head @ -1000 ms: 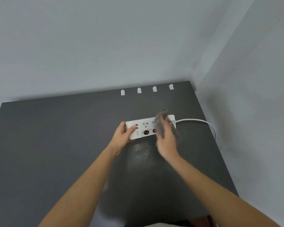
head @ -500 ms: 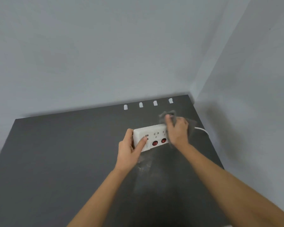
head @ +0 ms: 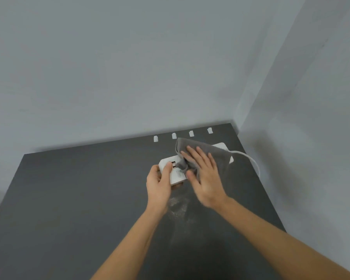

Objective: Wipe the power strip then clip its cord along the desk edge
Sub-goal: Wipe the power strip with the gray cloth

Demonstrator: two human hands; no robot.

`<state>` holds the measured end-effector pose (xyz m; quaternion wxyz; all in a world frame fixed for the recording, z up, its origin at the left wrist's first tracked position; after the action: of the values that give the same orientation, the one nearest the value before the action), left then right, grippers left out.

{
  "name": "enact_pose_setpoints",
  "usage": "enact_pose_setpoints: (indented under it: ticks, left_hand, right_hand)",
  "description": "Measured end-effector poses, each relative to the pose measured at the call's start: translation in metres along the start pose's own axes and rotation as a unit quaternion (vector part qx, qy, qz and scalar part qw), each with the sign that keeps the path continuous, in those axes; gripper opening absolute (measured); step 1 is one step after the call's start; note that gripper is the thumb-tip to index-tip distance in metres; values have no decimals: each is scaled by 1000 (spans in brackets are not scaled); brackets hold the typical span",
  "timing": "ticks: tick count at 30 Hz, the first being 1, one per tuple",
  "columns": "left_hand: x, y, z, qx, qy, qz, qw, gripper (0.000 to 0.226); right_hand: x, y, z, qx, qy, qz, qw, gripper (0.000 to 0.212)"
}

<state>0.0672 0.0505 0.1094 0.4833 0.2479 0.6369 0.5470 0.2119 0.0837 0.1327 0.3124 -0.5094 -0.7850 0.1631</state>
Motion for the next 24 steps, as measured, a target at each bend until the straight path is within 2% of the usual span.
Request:
enact_pose_setpoints:
  ticks: [1,3,4,5,7,8,9,10,12,13,14,15,17,18,19,21,22,24]
  left_hand:
    - [-1,-1,-2,-14,6,-10,1000,26]
    - [-6,-6,0,-22,10,-31,999,25]
    - [-10,-8,4,-27,10,-40,999,27]
    - [-11,-10,7,-39,10,-53,998,30]
    - [-11,-11,9,-61,8,-73,995,36]
    - [-10,-10,8,-70,9,-80,994,35]
    - [-8,-9,5,-79,8,-85,993,32]
    - [-7,-8,2,-83,7,-87,993,29]
    - [-6,-5,0,-82,2,-84,993,27]
    - [-6,-6,1,-77,1,-87,993,26]
    - [-7,-5,2,-70,-1,-90,993,28]
    - [-7,-5,2,-62,-5,-92,994,31]
    - [-6,-5,-1,-45,-18,-88,995,38]
    - [-6,-3,-5,-41,-21,-80,996,38]
    - [-6,0,-9,-38,-22,-66,997,36]
    - [-9,10,-16,-20,-33,-29,999,30]
    - [-10,18,-16,-7,-47,-8,999,27]
    - [-12,29,-15,6,-61,22,998,23]
  right_hand:
    - [5,19,-7,-13,8,28,999,51]
    - [9,63,-28,-30,69,179,981,60]
    - [4,64,-30,-35,77,210,974,62]
    - [1,47,-23,-29,64,183,981,60]
    - [-14,-7,-2,-11,1,33,999,51]
    - [-22,-16,1,-20,-14,-28,999,47]
    - [-18,-12,-5,-31,-9,-48,998,46]
    - [-7,9,-15,-37,20,-13,999,46]
    - [8,54,-38,-23,100,146,984,50]
    - [8,53,-37,-18,111,178,978,51]
    - [6,35,-28,-26,90,147,985,50]
    - [0,7,-14,-41,48,66,996,48]
    - [-17,-23,3,-82,-26,-90,992,47]
    - [-13,-18,-5,-89,-29,-109,990,46]
    - [-1,-3,-18,-99,1,-86,991,44]
    - [24,36,-44,-87,57,45,994,39]
    - [34,52,-54,-61,65,115,989,37]
    - [48,73,-56,-15,24,214,977,42]
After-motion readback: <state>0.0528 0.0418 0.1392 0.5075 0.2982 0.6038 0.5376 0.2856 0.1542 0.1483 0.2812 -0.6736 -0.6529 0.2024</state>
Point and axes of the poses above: each hand's wrist, its own x-axis towards the middle knuckle, its own z-axis out of the palm, y = z × x, the point moved 7 cm from there along x, towards the middle knuckle, and after that the axes turned 2 degrees about y, right-handed, at the moved point
